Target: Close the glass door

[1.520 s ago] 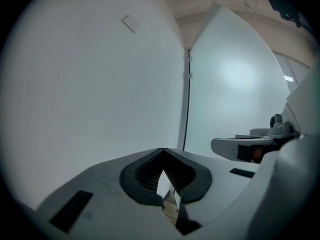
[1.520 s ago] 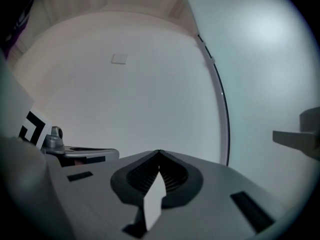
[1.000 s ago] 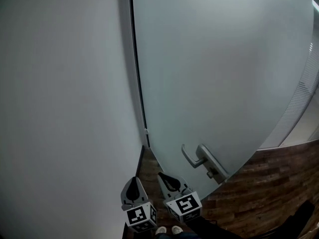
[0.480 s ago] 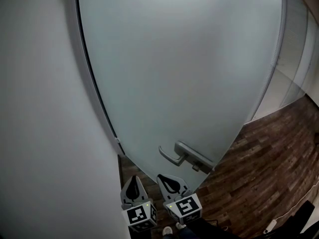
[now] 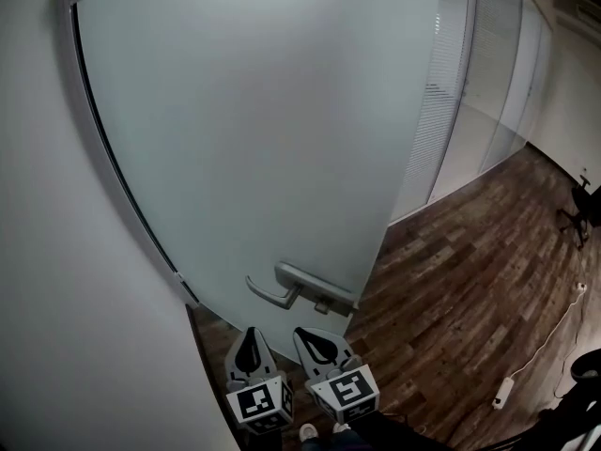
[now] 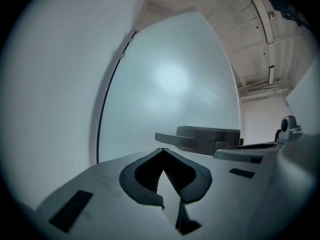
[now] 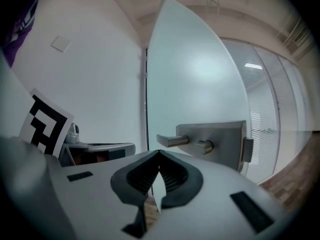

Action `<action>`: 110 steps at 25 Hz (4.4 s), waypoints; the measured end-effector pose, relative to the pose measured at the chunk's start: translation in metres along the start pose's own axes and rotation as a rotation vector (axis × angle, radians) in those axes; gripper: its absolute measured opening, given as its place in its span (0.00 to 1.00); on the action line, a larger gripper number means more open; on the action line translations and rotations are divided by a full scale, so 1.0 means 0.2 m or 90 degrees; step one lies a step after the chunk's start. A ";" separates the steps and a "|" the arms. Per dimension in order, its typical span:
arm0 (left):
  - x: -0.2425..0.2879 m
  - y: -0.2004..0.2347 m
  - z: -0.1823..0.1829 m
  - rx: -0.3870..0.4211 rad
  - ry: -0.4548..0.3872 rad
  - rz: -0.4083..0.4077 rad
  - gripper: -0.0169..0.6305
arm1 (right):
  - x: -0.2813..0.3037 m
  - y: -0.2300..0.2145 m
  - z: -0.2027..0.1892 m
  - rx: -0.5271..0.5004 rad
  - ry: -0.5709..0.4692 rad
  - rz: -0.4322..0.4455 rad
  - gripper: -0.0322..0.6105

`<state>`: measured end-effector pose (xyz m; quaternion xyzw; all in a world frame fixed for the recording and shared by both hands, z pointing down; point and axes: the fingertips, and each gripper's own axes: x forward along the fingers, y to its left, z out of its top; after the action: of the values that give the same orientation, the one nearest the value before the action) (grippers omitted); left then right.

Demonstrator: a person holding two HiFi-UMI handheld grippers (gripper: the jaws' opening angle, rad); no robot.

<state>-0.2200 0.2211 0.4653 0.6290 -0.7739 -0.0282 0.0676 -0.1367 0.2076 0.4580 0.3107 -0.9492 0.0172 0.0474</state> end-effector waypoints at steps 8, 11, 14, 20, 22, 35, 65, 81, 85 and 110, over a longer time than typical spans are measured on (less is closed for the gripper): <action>0.06 -0.25 0.04 0.030 -0.025 -0.083 0.03 | -0.17 -0.19 -0.01 0.020 -0.010 -0.053 0.04; 0.04 -0.27 0.08 0.043 -0.043 -0.086 0.03 | -0.25 -0.24 -0.01 0.027 -0.017 -0.073 0.04; 0.05 -0.24 0.13 0.055 -0.056 -0.073 0.03 | -0.30 -0.30 0.00 0.030 -0.022 -0.091 0.04; 0.09 -0.28 0.18 0.131 -0.064 -0.160 0.03 | -0.35 -0.36 0.00 0.036 -0.025 -0.112 0.04; 0.09 -0.28 0.21 0.181 -0.074 -0.177 0.03 | -0.38 -0.36 -0.01 0.035 -0.031 -0.109 0.04; 0.20 -0.34 0.04 0.559 0.078 -0.353 0.27 | -0.44 -0.38 -0.01 0.037 -0.017 -0.116 0.04; 0.34 -0.36 -0.09 1.068 0.044 -0.431 0.20 | -0.33 -0.35 -0.03 0.025 -0.015 -0.107 0.04; 0.42 -0.38 -0.05 0.970 0.115 -0.394 0.21 | -0.27 -0.35 -0.01 0.034 -0.005 -0.104 0.04; 0.46 -0.40 -0.07 0.975 0.128 -0.388 0.21 | -0.27 -0.38 -0.03 0.051 0.004 -0.113 0.03; 0.90 -0.64 -0.05 0.918 0.163 -0.397 0.21 | -0.13 -0.78 0.09 0.037 -0.019 -0.242 0.04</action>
<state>-0.1296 0.0194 0.4716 0.7035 -0.3761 0.5347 -0.2788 -0.0254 0.0955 0.4385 0.4859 -0.8730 0.0308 0.0271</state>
